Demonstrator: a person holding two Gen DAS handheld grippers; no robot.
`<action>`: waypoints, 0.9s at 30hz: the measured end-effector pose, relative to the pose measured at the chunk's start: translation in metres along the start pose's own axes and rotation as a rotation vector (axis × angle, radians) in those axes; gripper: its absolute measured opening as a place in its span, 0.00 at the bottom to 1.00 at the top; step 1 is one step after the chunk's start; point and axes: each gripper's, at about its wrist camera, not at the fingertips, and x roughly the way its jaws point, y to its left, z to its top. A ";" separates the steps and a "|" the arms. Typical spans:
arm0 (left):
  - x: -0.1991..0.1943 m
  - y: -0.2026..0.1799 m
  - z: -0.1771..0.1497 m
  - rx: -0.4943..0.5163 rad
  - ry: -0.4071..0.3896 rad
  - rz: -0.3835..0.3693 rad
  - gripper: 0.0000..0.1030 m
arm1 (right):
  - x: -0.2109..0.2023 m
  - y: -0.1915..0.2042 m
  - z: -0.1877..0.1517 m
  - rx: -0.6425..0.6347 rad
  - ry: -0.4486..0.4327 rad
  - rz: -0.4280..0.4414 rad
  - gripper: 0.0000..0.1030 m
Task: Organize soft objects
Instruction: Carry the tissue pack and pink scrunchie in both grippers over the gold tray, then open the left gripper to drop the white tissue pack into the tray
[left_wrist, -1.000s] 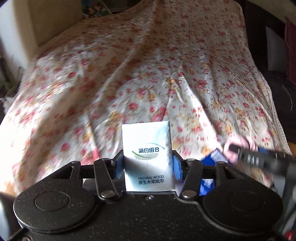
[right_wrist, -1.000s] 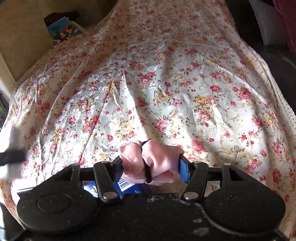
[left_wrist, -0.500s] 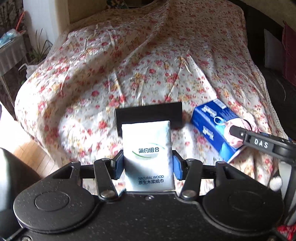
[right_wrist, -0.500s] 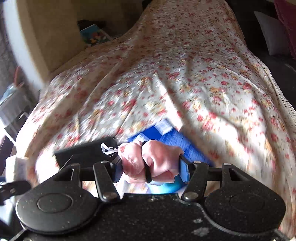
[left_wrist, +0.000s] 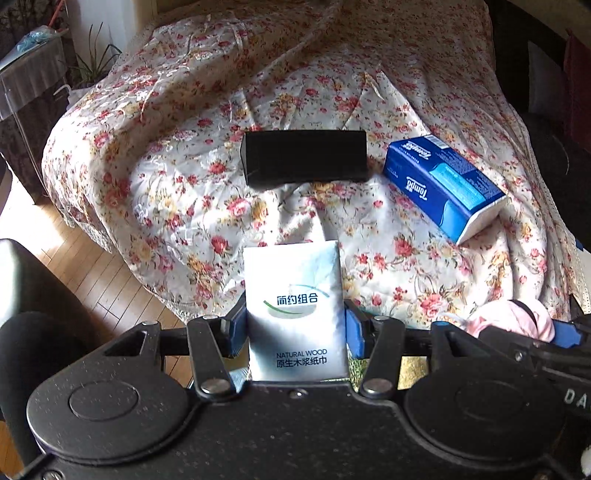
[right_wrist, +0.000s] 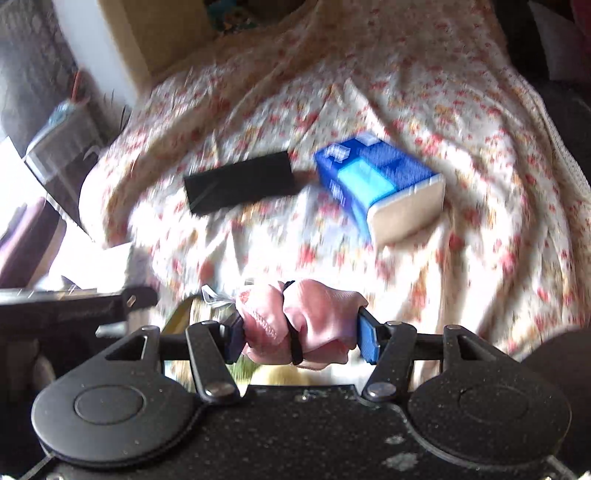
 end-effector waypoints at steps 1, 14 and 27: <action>0.003 -0.001 -0.004 0.001 0.012 0.004 0.49 | -0.001 0.001 -0.005 -0.008 0.021 0.002 0.57; 0.026 -0.005 -0.033 0.008 0.108 0.064 0.49 | 0.023 0.014 -0.053 -0.047 0.196 -0.009 0.57; 0.033 -0.005 -0.039 0.019 0.140 0.085 0.57 | 0.029 0.016 -0.049 -0.071 0.221 -0.029 0.57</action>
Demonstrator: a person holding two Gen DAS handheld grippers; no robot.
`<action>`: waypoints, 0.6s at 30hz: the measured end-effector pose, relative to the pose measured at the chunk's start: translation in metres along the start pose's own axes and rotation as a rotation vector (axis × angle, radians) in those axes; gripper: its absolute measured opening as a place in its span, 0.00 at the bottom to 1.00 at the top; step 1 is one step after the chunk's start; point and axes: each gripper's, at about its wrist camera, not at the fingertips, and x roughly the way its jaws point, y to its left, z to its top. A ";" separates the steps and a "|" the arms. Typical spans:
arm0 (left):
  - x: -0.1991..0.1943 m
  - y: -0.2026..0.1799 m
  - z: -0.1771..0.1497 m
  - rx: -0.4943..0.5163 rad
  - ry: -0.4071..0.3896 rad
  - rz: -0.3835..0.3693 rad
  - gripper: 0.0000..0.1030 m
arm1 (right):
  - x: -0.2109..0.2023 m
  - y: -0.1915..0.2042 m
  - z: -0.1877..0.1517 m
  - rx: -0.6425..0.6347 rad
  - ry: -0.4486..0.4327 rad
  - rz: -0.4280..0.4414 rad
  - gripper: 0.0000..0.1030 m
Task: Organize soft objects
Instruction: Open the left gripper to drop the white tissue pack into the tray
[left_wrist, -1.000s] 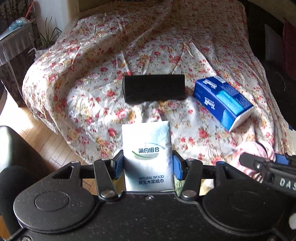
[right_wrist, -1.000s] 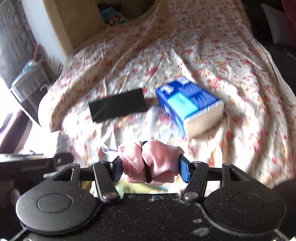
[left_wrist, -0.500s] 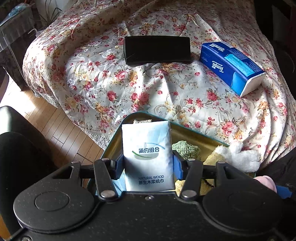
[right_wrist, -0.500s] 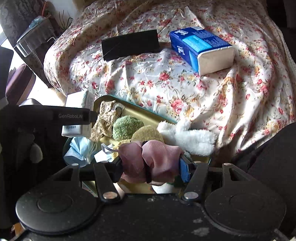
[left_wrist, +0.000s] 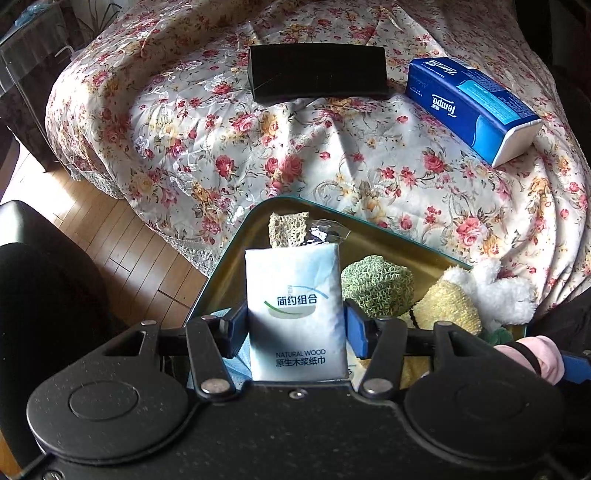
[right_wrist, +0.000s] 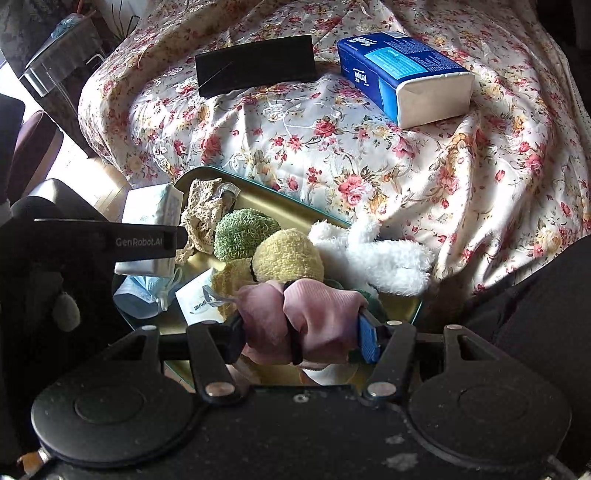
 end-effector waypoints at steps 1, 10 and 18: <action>-0.001 0.000 0.000 0.002 -0.004 0.005 0.61 | 0.001 0.000 0.000 -0.002 0.003 0.000 0.57; -0.009 0.007 -0.001 -0.007 -0.027 0.016 0.69 | 0.007 0.006 -0.002 -0.035 0.037 0.003 0.58; -0.013 0.012 -0.004 -0.023 -0.029 0.026 0.70 | 0.013 0.007 0.000 -0.051 0.062 -0.004 0.62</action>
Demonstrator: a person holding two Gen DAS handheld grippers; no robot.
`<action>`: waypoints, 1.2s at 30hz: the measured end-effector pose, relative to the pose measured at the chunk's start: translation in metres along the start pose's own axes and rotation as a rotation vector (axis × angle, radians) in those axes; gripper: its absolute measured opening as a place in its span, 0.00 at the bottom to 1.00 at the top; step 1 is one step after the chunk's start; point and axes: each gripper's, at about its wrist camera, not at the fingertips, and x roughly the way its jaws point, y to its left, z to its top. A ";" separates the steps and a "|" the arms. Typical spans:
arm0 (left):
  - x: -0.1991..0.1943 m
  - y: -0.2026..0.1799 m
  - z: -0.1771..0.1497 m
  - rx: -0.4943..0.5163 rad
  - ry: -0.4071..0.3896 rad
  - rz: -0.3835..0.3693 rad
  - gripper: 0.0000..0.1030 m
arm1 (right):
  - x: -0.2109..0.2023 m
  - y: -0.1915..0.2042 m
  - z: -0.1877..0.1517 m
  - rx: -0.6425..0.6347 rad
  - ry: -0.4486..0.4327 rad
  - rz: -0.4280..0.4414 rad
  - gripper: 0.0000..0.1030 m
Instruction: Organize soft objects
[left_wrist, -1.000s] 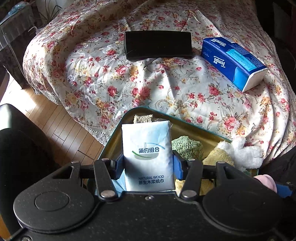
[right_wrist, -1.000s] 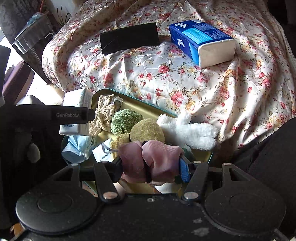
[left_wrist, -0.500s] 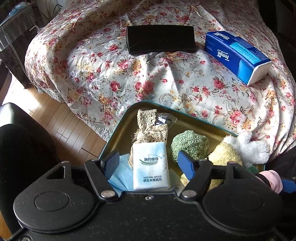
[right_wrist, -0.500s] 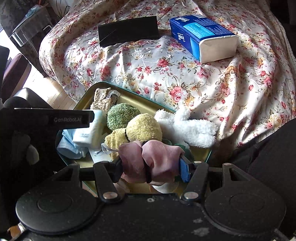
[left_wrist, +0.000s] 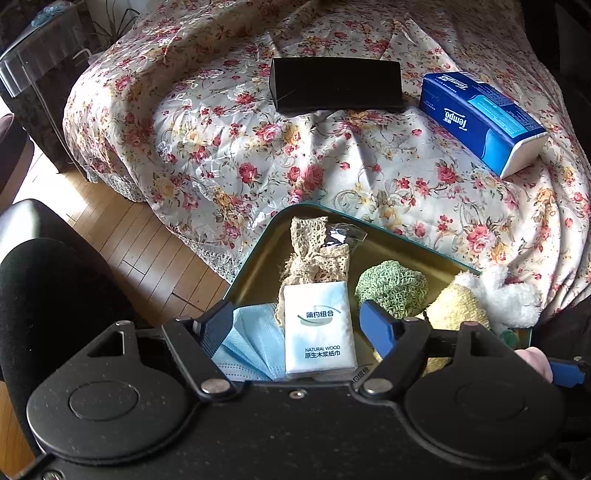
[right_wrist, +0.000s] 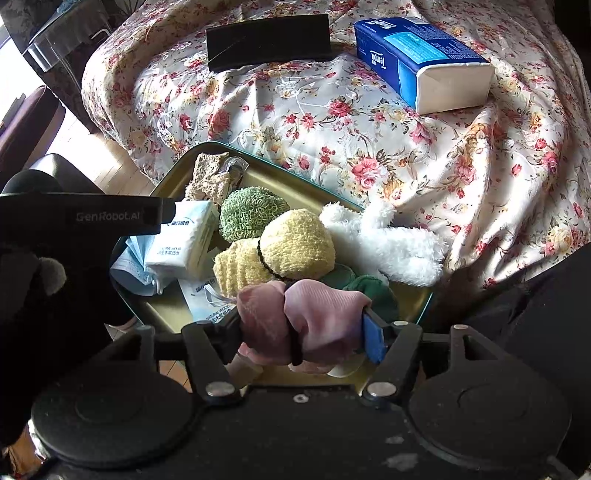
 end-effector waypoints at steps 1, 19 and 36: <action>0.000 0.001 0.000 -0.002 -0.001 0.001 0.70 | 0.001 0.000 0.000 -0.002 0.002 -0.003 0.62; -0.004 0.004 -0.002 -0.016 -0.005 0.004 0.74 | -0.008 0.000 0.003 -0.030 -0.032 -0.020 0.72; -0.020 0.000 -0.008 0.006 -0.042 -0.017 0.75 | -0.015 -0.003 0.004 0.006 -0.065 -0.111 0.75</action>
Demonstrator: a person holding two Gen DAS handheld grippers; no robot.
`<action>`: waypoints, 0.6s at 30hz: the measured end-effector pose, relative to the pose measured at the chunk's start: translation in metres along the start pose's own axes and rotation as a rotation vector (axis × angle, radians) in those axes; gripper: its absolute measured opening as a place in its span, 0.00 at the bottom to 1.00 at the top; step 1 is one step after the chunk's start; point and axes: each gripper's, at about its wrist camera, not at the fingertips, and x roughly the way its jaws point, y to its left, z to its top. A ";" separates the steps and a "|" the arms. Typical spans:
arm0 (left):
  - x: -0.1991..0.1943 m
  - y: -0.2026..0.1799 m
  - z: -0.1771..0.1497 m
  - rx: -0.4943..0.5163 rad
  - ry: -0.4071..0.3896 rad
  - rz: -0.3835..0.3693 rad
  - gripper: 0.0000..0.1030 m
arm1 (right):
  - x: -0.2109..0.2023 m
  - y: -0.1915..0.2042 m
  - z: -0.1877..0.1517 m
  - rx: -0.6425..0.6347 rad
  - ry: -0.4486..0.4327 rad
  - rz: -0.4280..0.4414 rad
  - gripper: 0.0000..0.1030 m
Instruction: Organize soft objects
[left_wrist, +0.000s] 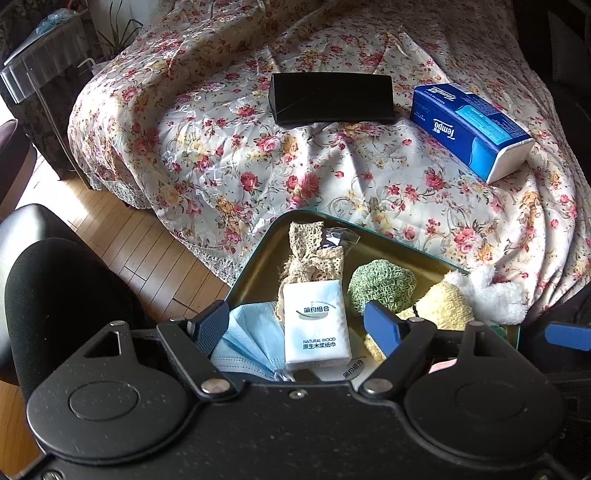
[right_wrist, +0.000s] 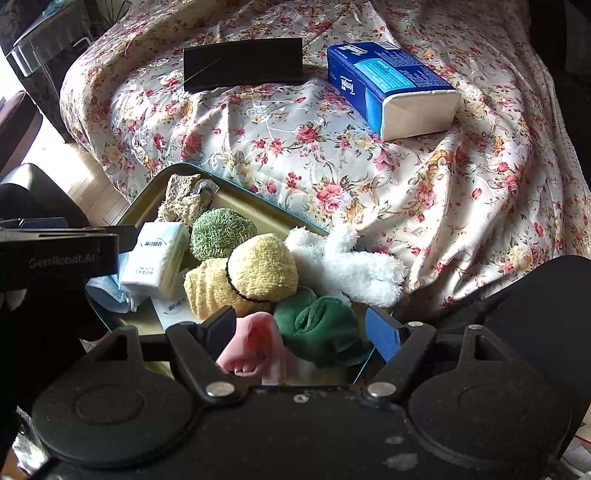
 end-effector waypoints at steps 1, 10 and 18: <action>-0.002 0.000 0.000 -0.001 -0.003 -0.004 0.75 | 0.000 -0.001 0.000 0.006 -0.002 -0.005 0.76; -0.010 -0.006 -0.005 0.008 -0.008 -0.011 0.83 | -0.001 -0.010 -0.001 0.091 -0.016 -0.026 0.83; -0.013 -0.014 -0.010 0.027 0.006 -0.014 0.83 | -0.005 -0.013 -0.002 0.121 -0.050 -0.073 0.96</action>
